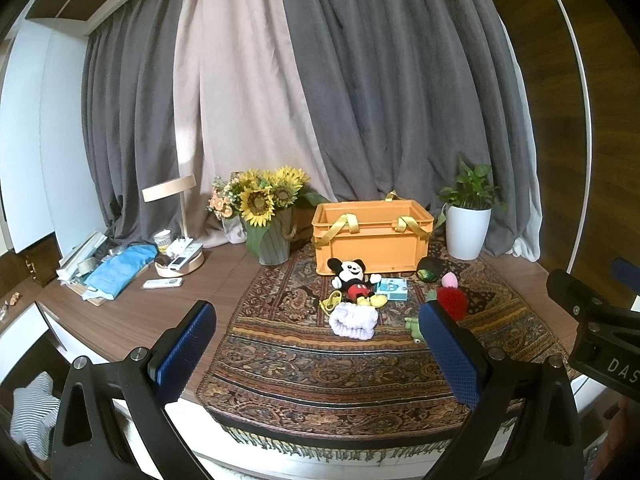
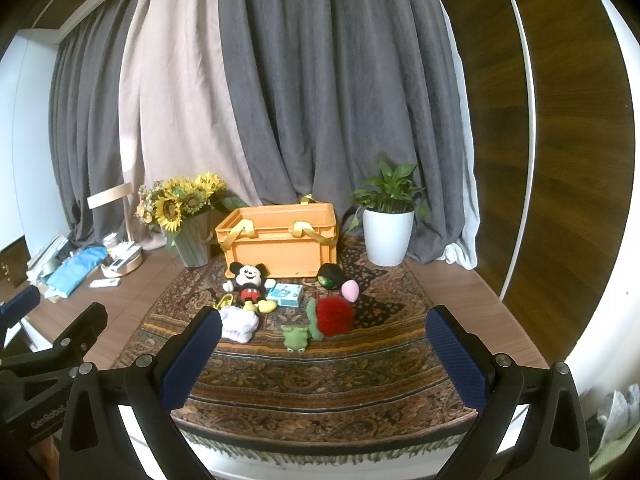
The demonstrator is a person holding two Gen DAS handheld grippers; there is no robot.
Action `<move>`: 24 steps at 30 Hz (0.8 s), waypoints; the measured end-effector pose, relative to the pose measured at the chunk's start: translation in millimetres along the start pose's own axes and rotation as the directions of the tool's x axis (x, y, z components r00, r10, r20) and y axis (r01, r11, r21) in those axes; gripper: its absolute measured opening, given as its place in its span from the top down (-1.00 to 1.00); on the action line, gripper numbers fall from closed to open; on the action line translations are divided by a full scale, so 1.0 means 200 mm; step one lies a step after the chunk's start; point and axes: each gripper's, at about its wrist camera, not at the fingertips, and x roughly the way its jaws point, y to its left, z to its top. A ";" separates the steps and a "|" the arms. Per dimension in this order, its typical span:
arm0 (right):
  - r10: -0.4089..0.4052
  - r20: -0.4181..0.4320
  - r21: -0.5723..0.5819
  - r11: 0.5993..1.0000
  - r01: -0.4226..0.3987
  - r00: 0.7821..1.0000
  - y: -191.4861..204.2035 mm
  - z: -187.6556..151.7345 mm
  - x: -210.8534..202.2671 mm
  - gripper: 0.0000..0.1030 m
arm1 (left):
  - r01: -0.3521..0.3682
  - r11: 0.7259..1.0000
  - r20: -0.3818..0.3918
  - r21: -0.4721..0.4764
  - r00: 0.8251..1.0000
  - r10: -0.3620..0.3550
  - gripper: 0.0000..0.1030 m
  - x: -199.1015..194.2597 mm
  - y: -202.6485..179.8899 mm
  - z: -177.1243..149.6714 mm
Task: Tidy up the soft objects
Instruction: 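Grasp the lavender wristband with the left tool while the right tool grasps the green frog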
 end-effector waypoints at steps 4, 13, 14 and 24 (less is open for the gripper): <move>-0.005 -0.013 0.004 1.000 0.005 1.000 0.00 -0.02 0.05 -0.99 | 0.014 1.000 -0.031 0.008 0.999 -0.014 -1.00 0.08 0.01 -0.01; 0.012 -0.095 0.017 1.000 -0.010 0.995 0.06 -0.07 0.26 -0.99 | 0.044 0.999 -0.104 0.027 0.994 -0.041 -1.00 0.31 0.03 -0.06; 0.015 -0.105 0.020 1.000 -0.013 0.994 0.06 -0.08 0.28 -0.99 | 0.050 0.998 -0.108 0.027 0.993 -0.046 -1.00 0.33 0.04 -0.07; 0.028 -0.221 0.051 0.999 -0.018 0.975 0.12 -0.15 0.64 -0.94 | 0.125 0.991 -0.177 0.056 0.978 -0.113 -1.00 0.72 0.05 -0.08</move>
